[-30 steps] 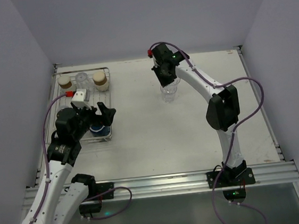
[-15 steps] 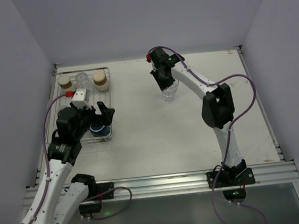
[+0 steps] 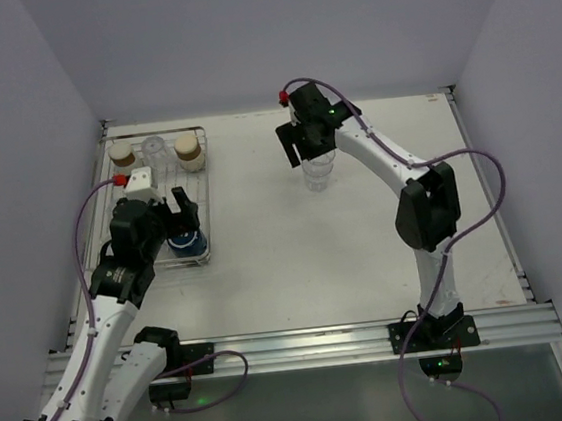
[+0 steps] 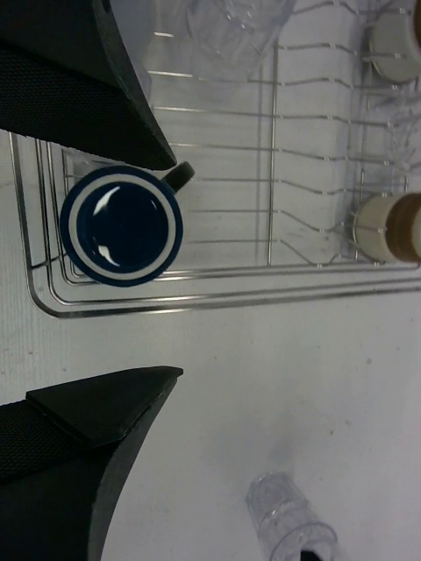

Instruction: Unload the cups from the dish rack

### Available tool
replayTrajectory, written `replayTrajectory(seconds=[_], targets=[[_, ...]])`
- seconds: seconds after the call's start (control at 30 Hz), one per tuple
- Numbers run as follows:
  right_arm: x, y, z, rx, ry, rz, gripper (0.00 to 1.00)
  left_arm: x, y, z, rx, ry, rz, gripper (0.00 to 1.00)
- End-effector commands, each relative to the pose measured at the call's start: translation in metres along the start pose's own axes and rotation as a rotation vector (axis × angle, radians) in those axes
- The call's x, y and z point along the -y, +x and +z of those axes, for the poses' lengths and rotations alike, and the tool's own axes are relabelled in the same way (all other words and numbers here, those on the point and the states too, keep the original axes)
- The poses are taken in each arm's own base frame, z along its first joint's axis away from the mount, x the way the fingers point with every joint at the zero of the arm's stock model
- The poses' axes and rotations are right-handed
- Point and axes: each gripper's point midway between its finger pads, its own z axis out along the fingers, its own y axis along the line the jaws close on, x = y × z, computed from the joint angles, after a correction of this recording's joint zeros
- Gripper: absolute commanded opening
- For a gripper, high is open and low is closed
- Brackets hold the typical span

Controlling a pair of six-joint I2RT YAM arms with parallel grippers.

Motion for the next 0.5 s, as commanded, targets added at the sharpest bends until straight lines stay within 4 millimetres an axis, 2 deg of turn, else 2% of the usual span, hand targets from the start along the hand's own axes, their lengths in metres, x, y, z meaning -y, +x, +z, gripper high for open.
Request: replayTrajectory(seconds=[0.0, 0.03, 0.07, 0.1, 0.13, 0.17, 0.2, 0.23, 0.33, 0.47], targets=[[-0.019, -0.052, -0.084, 0.299, -0.126, 0.071, 0.77, -0.042, -0.016, -0.012, 0.078, -0.248, -0.067, 0.95], [-0.024, -0.045, -0.079, 0.321, -0.152, 0.083, 0.77, -0.046, -0.015, -0.015, 0.086, -0.268, -0.080, 0.94], [-0.030, -0.044, -0.087, 0.346, -0.193, 0.107, 0.78, -0.054, -0.015, -0.017, 0.093, -0.315, -0.089, 0.94], [-0.031, -0.032, -0.099, 0.365, -0.211, 0.118, 0.78, -0.060, -0.008, -0.019, 0.074, -0.351, -0.109, 0.94], [-0.034, -0.041, -0.108, 0.433, -0.235, 0.132, 0.78, -0.064, -0.005, -0.018, 0.060, -0.379, -0.117, 0.93], [-0.038, -0.037, -0.115, 0.451, -0.267, 0.157, 0.78, -0.071, -0.003, -0.020, 0.057, -0.423, -0.126, 0.93], [-0.040, -0.038, -0.136, 0.506, -0.300, 0.162, 0.78, -0.075, 0.004, -0.021, 0.038, -0.451, -0.145, 0.93], [-0.043, -0.028, -0.131, 0.513, -0.319, 0.166, 0.78, -0.077, 0.009, -0.020, 0.022, -0.472, -0.158, 0.93], [-0.050, -0.014, -0.146, 0.548, -0.384, 0.169, 0.77, -0.090, 0.024, -0.024, 0.002, -0.555, -0.208, 0.91], [-0.051, -0.003, -0.148, 0.543, -0.396, 0.145, 0.77, -0.098, 0.028, -0.024, 0.023, -0.602, -0.249, 0.90]])
